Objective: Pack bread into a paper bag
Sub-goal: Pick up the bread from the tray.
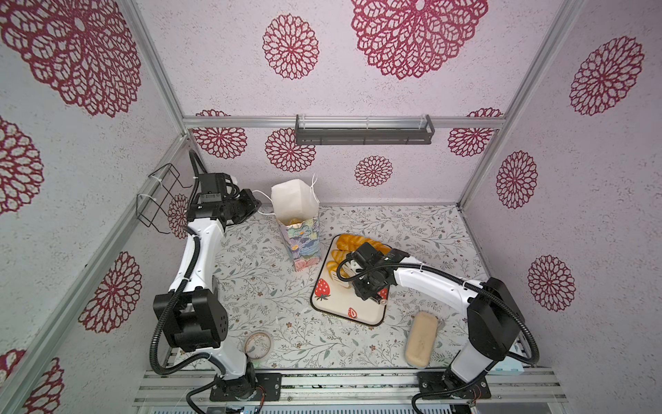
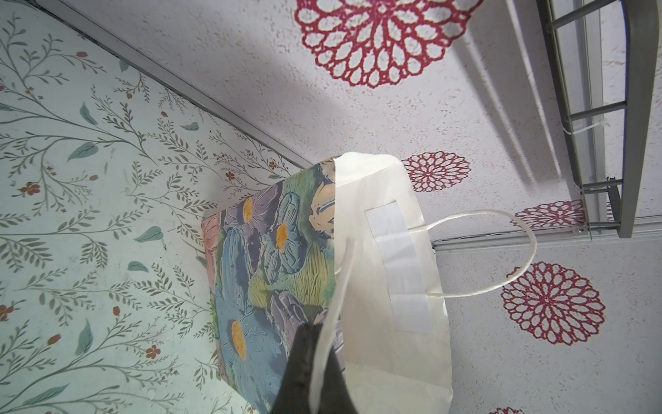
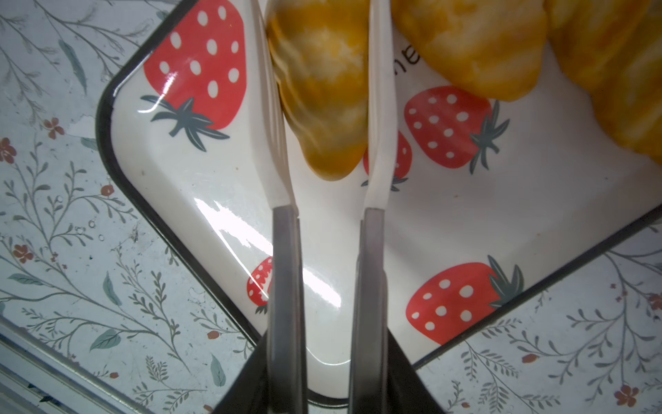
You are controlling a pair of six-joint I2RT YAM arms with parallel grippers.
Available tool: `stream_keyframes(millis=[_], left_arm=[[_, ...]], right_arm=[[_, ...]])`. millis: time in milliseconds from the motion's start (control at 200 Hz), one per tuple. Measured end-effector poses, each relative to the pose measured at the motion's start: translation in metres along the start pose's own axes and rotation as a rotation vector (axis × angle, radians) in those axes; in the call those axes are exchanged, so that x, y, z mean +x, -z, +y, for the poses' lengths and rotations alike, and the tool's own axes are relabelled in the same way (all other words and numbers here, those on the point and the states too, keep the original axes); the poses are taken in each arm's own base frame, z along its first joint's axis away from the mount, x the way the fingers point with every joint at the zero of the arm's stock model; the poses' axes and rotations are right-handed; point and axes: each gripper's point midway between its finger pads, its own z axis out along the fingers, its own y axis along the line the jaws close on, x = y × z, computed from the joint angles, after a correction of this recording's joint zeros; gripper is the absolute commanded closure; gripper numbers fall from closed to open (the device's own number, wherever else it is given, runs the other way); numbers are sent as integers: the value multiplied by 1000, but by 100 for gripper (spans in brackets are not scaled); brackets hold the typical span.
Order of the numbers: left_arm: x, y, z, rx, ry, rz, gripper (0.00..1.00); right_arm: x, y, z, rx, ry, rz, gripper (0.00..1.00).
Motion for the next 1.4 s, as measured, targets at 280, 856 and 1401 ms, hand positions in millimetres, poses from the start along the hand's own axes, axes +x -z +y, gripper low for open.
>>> stream_keyframes(millis=[280,856,1401], left_arm=[[0,0,0,0,0,0,100],[0,0,0,0,0,0,100],[0,0,0,0,0,0,100]], right_arm=[[-4,32,-3,13,-4,-75,62],[-37,95,-7,37,-21,-237,63],[-63,159,-11,63,-30,-370,63]])
